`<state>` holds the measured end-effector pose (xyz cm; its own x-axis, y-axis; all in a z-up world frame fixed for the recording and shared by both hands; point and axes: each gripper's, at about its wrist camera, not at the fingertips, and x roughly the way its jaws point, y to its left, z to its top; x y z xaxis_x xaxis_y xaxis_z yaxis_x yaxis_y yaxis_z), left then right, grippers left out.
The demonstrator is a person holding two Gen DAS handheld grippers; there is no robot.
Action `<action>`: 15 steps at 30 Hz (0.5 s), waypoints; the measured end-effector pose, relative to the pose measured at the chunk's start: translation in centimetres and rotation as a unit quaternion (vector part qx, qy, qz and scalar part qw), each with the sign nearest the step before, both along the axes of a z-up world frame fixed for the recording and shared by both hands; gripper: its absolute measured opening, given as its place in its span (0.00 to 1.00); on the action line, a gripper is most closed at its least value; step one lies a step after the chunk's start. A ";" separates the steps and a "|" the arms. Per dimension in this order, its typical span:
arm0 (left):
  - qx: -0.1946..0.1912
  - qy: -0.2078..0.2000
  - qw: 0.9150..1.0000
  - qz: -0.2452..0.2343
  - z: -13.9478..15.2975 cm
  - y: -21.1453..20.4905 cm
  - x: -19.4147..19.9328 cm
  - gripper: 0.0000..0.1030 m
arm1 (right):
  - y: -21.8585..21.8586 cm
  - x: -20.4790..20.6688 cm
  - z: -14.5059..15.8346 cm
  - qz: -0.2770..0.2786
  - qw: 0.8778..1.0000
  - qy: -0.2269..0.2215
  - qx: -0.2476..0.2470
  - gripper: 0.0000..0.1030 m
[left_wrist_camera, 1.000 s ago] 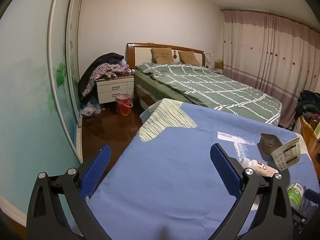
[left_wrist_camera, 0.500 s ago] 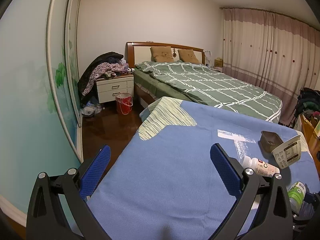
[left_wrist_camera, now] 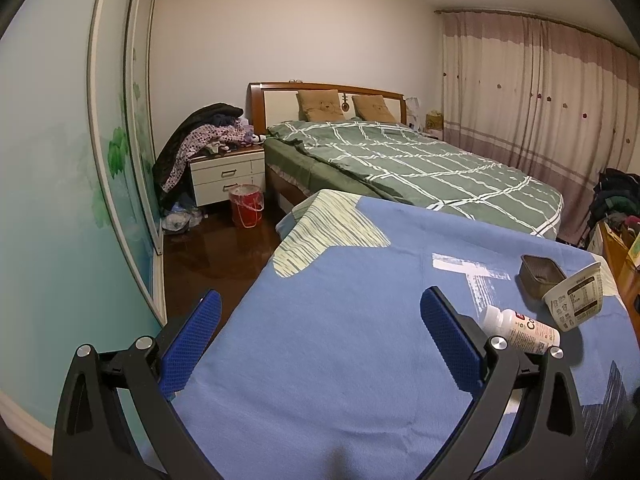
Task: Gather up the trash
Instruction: 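Carry the bottle with the right tool into the bin and release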
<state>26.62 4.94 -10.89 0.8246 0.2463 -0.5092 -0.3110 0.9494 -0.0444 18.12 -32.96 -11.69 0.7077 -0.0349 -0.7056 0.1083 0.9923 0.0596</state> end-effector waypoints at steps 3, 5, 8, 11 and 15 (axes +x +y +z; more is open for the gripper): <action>0.001 0.002 1.000 -0.001 0.0 0.0 0.1 0.95 | -3.9 -1.6 0.1 -0.056 0.998 -0.006 -0.001 0.76; 0.000 0.004 1.000 -0.002 -0.1 -0.1 0.2 0.95 | -6.4 -2.8 0.0 -0.096 0.995 -0.011 -0.003 0.76; 0.001 0.006 1.000 -0.003 -0.1 -0.2 0.2 0.95 | -9.8 -4.1 0.0 -0.147 0.989 -0.013 -0.008 0.76; 0.001 0.008 1.000 -0.004 -0.2 -0.2 0.2 0.95 | -12.9 -5.1 -0.6 -0.193 0.981 -0.008 -0.006 0.76; 0.001 0.009 1.000 -0.005 -0.3 -0.3 0.3 0.95 | -15.6 -5.6 -1.5 -0.232 0.973 0.002 -0.002 0.76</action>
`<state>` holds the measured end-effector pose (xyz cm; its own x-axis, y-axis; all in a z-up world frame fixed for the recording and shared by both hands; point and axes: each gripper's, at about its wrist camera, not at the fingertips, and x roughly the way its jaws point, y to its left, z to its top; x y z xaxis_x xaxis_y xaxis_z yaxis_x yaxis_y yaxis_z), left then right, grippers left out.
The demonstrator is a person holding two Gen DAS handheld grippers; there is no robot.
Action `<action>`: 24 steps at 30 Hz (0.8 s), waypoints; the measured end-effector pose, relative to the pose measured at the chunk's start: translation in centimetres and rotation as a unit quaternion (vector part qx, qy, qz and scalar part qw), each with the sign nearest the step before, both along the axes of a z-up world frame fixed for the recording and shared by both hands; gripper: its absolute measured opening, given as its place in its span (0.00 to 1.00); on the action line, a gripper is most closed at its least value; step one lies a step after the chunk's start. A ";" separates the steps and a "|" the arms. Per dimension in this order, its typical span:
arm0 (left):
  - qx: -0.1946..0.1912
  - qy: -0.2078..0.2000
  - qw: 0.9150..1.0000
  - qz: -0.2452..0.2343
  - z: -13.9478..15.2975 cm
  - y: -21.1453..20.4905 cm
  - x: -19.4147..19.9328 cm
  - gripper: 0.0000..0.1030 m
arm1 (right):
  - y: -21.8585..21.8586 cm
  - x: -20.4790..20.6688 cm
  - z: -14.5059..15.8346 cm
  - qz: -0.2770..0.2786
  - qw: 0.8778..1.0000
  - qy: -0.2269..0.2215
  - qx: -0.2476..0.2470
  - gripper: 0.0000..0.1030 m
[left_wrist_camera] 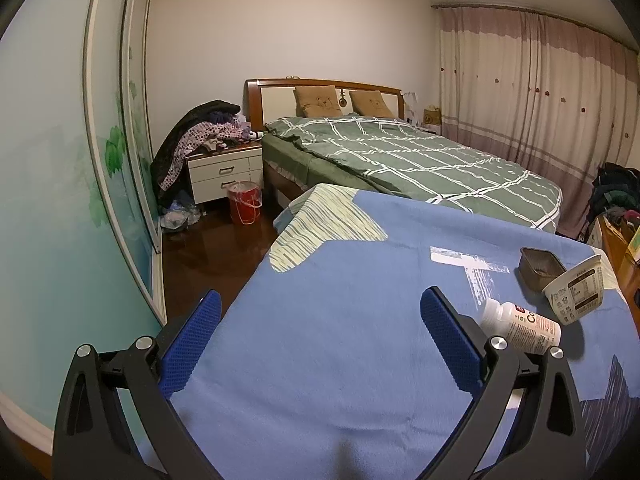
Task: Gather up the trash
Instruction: 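Carry the bottle with the right tool into the bin and release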
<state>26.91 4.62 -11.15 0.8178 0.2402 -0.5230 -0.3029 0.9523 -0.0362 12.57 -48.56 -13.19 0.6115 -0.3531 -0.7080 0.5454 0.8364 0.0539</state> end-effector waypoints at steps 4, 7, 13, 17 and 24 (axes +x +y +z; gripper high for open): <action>-0.001 0.002 1.000 -0.002 0.0 -0.1 0.0 0.95 | -2.0 -0.1 -1.0 -0.031 0.999 0.012 0.010 0.76; -0.001 0.003 1.000 -0.003 0.0 -0.1 0.0 0.95 | -2.8 -0.2 -1.6 -0.048 0.998 0.022 0.020 0.76; -0.001 0.003 1.000 -0.006 0.0 0.0 0.0 0.95 | -2.1 -0.4 -1.1 -0.054 0.998 0.015 0.003 0.82; -0.005 0.004 1.000 -0.013 0.0 -0.1 -0.1 0.95 | -1.2 -0.2 -1.0 -0.044 0.999 0.015 -0.005 0.82; -0.013 0.024 0.997 -0.076 -0.7 -2.2 0.7 0.95 | -0.4 0.4 -0.8 -0.037 0.999 0.020 -0.022 0.82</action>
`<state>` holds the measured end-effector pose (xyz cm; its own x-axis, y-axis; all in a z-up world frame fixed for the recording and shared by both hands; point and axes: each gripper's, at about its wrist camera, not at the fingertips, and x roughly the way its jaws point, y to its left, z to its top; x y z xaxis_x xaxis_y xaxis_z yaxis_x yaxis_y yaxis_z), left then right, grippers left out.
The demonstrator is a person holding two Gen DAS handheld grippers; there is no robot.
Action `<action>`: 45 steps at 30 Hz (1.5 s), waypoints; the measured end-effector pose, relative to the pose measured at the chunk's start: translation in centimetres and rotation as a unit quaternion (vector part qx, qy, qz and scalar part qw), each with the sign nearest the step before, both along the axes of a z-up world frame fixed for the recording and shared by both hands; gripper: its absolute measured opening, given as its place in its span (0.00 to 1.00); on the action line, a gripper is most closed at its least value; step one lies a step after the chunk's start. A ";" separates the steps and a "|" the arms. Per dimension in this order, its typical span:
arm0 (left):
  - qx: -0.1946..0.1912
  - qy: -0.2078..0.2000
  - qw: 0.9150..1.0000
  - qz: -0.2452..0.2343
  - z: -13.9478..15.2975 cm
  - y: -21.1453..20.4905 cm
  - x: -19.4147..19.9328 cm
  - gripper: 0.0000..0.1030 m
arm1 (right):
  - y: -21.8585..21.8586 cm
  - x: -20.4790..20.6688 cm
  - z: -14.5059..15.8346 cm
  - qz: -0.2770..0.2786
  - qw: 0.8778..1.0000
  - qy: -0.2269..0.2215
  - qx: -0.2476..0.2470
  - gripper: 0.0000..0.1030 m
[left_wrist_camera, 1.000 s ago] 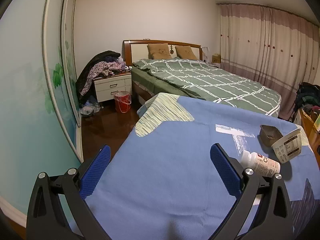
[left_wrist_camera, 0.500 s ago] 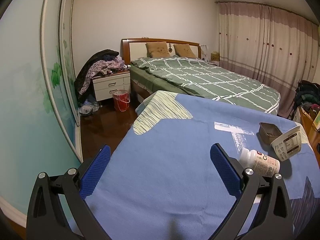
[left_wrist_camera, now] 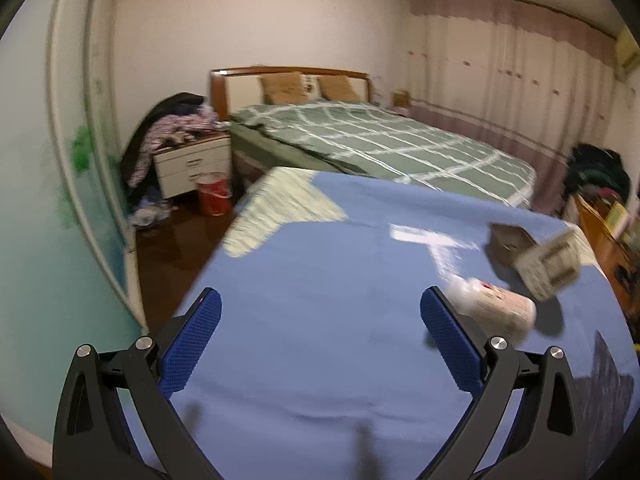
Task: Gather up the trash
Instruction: 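Carry the bottle with the right tool into the bin and release, then grasp the white supplement bottle with the left tool, then carry the supplement bottle with the left tool over the bin and drop it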
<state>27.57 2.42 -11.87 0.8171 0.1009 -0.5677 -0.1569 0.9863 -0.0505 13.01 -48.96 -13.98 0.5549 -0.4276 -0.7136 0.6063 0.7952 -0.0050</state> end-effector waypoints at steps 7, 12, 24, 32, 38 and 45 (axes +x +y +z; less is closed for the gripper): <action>-0.012 0.038 0.990 -0.136 -0.4 -5.0 0.9 0.95 | 0.0 0.2 0.0 0.002 1.000 0.001 0.002 0.82; -0.013 0.075 0.976 -0.204 -0.8 -8.3 2.4 0.95 | 0.2 0.4 -0.1 0.008 1.000 -0.002 0.004 0.82; -0.009 0.126 0.965 -0.229 -2.7 -10.2 7.0 0.95 | 0.4 0.4 -0.1 0.012 1.000 -0.004 0.007 0.82; 0.011 0.128 0.962 -0.241 -3.4 -10.7 8.2 0.92 | 0.7 0.5 -0.2 0.015 1.000 -0.002 0.004 0.82; 0.014 0.131 0.961 -0.243 -3.3 -10.8 8.9 0.83 | 0.8 0.6 -0.2 0.016 1.000 -0.001 0.005 0.82; 0.007 0.126 0.958 -0.258 -2.2 -12.1 7.8 0.83 | 1.2 0.0 0.4 0.033 0.999 -0.021 -0.001 0.82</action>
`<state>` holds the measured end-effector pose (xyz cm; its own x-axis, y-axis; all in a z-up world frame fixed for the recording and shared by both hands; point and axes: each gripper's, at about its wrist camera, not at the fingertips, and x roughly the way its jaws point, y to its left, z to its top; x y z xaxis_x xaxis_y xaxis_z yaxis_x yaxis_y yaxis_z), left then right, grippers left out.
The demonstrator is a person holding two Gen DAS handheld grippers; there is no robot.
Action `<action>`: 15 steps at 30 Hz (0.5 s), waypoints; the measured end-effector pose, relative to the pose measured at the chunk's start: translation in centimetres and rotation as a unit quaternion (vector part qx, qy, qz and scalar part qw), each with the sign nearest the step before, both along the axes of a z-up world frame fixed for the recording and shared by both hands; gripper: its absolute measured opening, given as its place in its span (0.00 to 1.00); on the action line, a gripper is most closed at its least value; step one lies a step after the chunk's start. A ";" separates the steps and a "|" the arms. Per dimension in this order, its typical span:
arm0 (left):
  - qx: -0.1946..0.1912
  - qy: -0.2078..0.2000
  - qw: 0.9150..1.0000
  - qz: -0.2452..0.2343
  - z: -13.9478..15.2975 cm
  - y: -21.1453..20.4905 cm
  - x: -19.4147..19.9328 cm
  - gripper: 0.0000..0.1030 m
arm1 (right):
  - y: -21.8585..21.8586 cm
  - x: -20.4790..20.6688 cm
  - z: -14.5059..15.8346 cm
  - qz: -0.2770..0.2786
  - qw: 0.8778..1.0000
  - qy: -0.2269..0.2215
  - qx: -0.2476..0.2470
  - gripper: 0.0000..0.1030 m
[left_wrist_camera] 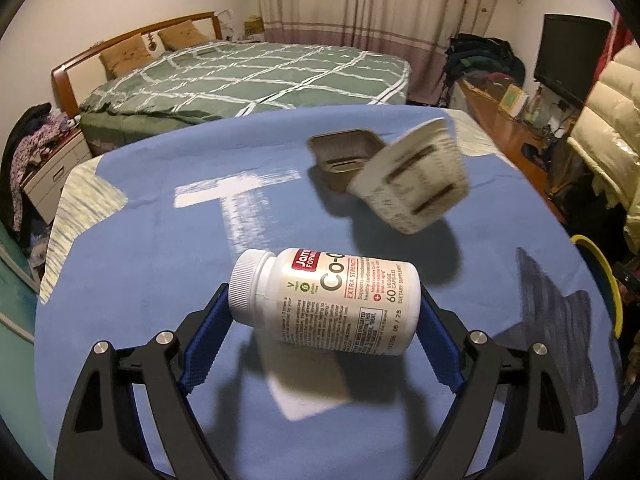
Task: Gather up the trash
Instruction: 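Carry the supplement bottle with the left tool over the bin and drop it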
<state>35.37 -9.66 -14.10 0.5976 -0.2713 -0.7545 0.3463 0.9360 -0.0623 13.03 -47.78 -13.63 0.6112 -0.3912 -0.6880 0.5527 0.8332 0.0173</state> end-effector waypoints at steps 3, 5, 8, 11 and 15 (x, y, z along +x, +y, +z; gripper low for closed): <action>-0.010 -0.003 1.000 -0.019 1.1 -1.8 -1.0 0.83 | 0.3 -0.7 0.5 0.018 1.000 0.006 -0.022 0.82; -0.014 -0.007 0.999 -0.040 1.9 -3.8 -1.7 0.83 | 0.0 -1.7 0.9 0.028 0.999 0.006 -0.021 0.82; -0.025 -0.007 0.997 -0.074 2.7 -7.3 -2.5 0.83 | -0.6 -3.4 1.7 0.030 0.999 0.005 -0.025 0.82; -0.029 -0.008 0.993 -0.110 3.3 -11.6 -3.7 0.83 | -1.3 -5.4 2.1 0.028 0.999 0.004 -0.022 0.82; -0.028 -0.005 0.986 -0.165 3.6 -18.5 -5.4 0.83 | -2.2 -8.7 2.4 0.021 1.000 -0.003 -0.013 0.82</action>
